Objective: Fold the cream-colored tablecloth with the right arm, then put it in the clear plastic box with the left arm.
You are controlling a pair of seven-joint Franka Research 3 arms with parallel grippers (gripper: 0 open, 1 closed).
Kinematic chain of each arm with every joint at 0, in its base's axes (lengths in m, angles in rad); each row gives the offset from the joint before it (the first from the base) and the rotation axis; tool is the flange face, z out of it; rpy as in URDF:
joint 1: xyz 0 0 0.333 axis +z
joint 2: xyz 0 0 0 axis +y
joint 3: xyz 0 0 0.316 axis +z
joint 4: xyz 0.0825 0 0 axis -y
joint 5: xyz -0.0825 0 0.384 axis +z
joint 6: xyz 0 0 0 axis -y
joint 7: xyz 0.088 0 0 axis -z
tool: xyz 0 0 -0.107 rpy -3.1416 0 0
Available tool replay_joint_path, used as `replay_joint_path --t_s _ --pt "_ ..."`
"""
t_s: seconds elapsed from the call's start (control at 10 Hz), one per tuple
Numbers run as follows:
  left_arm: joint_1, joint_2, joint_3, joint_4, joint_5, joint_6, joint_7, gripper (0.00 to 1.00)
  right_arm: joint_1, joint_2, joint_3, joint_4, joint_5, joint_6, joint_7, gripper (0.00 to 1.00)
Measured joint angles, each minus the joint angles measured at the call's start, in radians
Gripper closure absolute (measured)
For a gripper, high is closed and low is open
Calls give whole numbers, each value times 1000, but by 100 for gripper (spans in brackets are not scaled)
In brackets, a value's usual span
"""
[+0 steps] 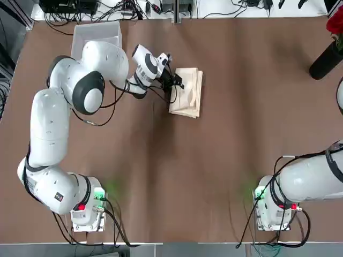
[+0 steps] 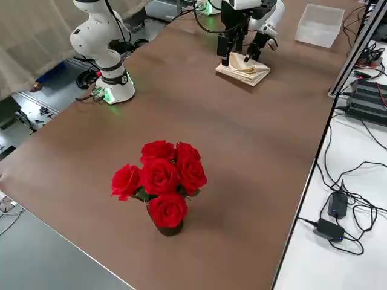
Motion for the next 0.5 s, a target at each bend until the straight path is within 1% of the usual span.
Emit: replay_joint_path --t_s 0.2,0.4,0.5 --pt "-6 6 0 12 0 0 -21 4 0 0 0 0 0 0 0 0" --pt "-13 15 0 28 0 0 -45 11 0 0 0 0 0 0 0 0" --pt "-16 20 0 36 0 1 -53 19 0 0 0 0 0 0 0 0"
